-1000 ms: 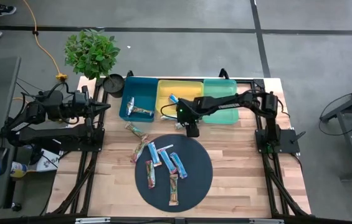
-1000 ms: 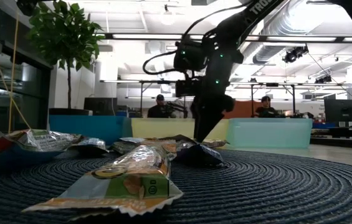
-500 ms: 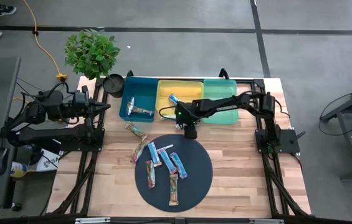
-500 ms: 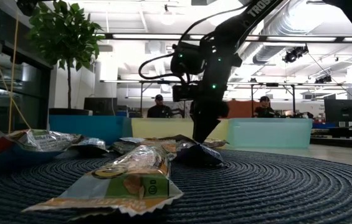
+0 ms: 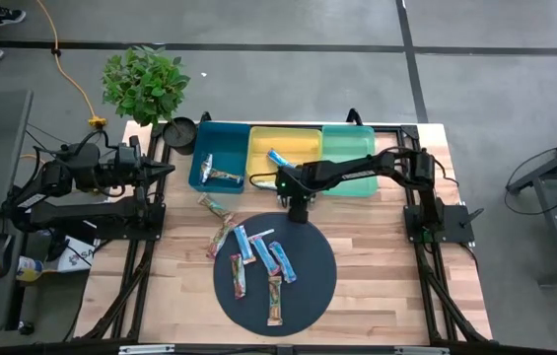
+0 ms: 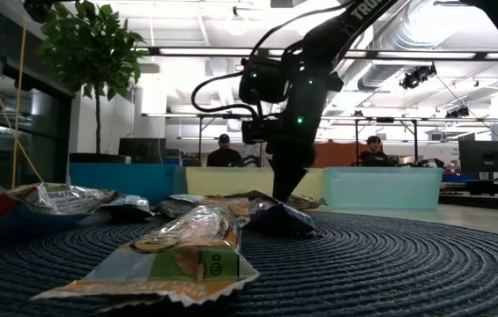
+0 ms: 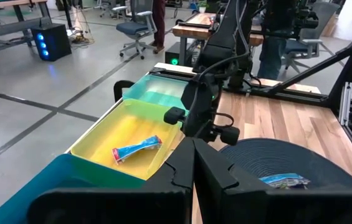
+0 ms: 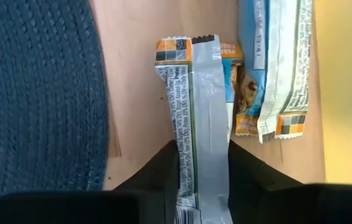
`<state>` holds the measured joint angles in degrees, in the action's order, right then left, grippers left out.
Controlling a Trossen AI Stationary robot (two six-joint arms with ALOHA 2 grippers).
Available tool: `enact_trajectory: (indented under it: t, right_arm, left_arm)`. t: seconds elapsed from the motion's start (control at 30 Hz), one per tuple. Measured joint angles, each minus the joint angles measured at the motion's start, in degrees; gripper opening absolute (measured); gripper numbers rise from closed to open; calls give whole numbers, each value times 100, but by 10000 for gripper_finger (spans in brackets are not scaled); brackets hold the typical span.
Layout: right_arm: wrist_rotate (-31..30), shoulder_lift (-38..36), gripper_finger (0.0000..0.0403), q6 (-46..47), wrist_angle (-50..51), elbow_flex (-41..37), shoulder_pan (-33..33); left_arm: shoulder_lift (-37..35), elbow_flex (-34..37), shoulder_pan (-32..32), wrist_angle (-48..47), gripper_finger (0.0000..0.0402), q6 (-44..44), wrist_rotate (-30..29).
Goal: Pick and place Granola Bars by type
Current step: Put the yellow granola bar into the green bin
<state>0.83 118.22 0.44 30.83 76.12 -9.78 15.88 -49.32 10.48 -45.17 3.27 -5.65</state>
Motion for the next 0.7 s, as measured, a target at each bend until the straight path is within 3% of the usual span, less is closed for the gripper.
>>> enact_trajectory:
  t: [0.13,0.3,0.5,0.7]
  right_arm:
    - [263,-221,77,409,-6,-21,-29]
    - [1465,-585,75,1122,-64,-37,-119]
    - [3652,-909,75,1918,-796,-33,-346]
    - [6042,-969,75,3552,-2916,-28,-494]
  left_arm:
    - [0,0,1,0,0,0,0]
    - [0,0,2,0,0,2,2]
    - [0,0,2,0,0,2,2]
    - [0,0,2,0,0,1,2]
